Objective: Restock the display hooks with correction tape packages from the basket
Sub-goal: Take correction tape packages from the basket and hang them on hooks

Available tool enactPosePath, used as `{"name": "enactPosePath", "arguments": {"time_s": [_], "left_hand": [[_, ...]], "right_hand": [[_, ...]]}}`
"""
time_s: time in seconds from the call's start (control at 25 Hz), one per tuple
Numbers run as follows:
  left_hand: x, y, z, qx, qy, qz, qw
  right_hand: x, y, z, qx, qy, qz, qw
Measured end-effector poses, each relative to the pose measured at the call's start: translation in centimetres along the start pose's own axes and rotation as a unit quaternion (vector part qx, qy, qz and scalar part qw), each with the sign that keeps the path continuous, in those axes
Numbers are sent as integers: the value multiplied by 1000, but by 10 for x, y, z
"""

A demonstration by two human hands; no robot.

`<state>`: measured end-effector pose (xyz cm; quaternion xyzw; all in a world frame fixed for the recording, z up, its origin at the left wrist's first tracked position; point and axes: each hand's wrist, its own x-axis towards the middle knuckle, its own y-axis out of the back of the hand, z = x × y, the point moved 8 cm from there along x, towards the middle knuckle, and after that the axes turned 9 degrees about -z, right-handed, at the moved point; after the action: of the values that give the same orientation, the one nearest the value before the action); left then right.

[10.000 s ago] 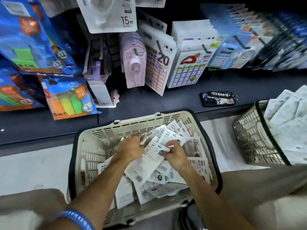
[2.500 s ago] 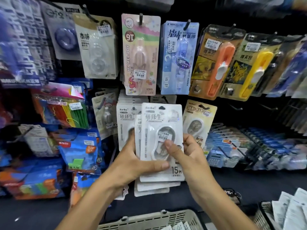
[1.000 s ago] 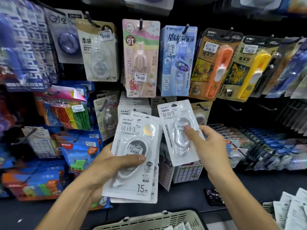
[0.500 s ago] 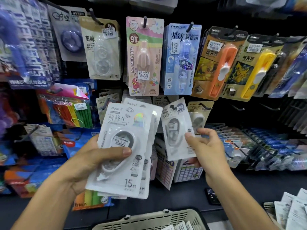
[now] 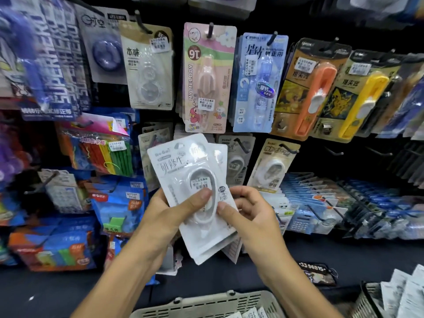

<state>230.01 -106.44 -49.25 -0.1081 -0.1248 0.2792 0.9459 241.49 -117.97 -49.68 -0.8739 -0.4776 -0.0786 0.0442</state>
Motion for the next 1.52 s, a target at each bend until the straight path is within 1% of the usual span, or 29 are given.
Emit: {"name": "enactPosePath", "arguments": {"time_s": [0.08,0.16,0.28,0.32,0.4,0.48,0.56,0.68,0.76,0.84,0.92,1.0,1.08,1.12,1.16,1.2,1.24,1.28,1.32,1.36,1.44,1.52], "left_hand": [[0,2,4,20,-5,0,1000],[-1,6,6,27,0,8,1000],[0,15,3,26,5,23,999],[0,17,5,26,1,33,999],[-1,28,9,38,-16,71,997],[-2,38,18,43,-45,100,993],[-3,43,24,39,-61,109,991],[-1,37,20,45,-56,90,993],[0,32,13,56,-35,73,995],[1,30,8,61,-20,62,996],[1,31,8,54,-19,54,997],[1,31,7,59,-20,42,997],[2,29,4,69,-15,40,997],[2,26,3,68,-14,39,997],[3,23,2,63,-15,38,997],[3,20,1,56,-18,37,998],[4,16,0,49,-19,37,998],[5,11,-2,44,-20,36,998],[5,7,-4,40,-18,35,998],[6,5,-6,41,-14,33,999],[7,1,-10,34,2,13,999],[7,0,-9,6,7,-14,1000]], "right_hand": [[0,2,-3,12,-3,-18,1000],[0,2,3,59,-17,-14,998],[1,13,18,166,-65,52,983],[0,24,20,159,-74,84,981],[-4,55,16,60,-70,149,984],[-11,78,11,-11,-60,192,979],[-18,89,10,-28,-56,213,975],[-26,89,5,-68,-49,225,971],[-27,87,1,-83,-41,220,971],[-29,85,1,-71,-41,214,973],[-29,82,12,7,-81,208,975],[-29,72,31,117,-141,175,967],[-27,67,43,175,-152,161,959],[-25,66,45,163,-135,166,963],[-24,65,40,106,-111,169,974],[-21,57,32,38,-82,147,985],[-17,42,26,-10,-64,93,994],[-14,24,26,-16,-58,28,998],[-12,12,28,-2,-58,-12,998],[-10,6,30,10,-57,-28,998],[-7,8,29,31,-53,-14,998],[-6,21,27,78,-51,30,995]]}}
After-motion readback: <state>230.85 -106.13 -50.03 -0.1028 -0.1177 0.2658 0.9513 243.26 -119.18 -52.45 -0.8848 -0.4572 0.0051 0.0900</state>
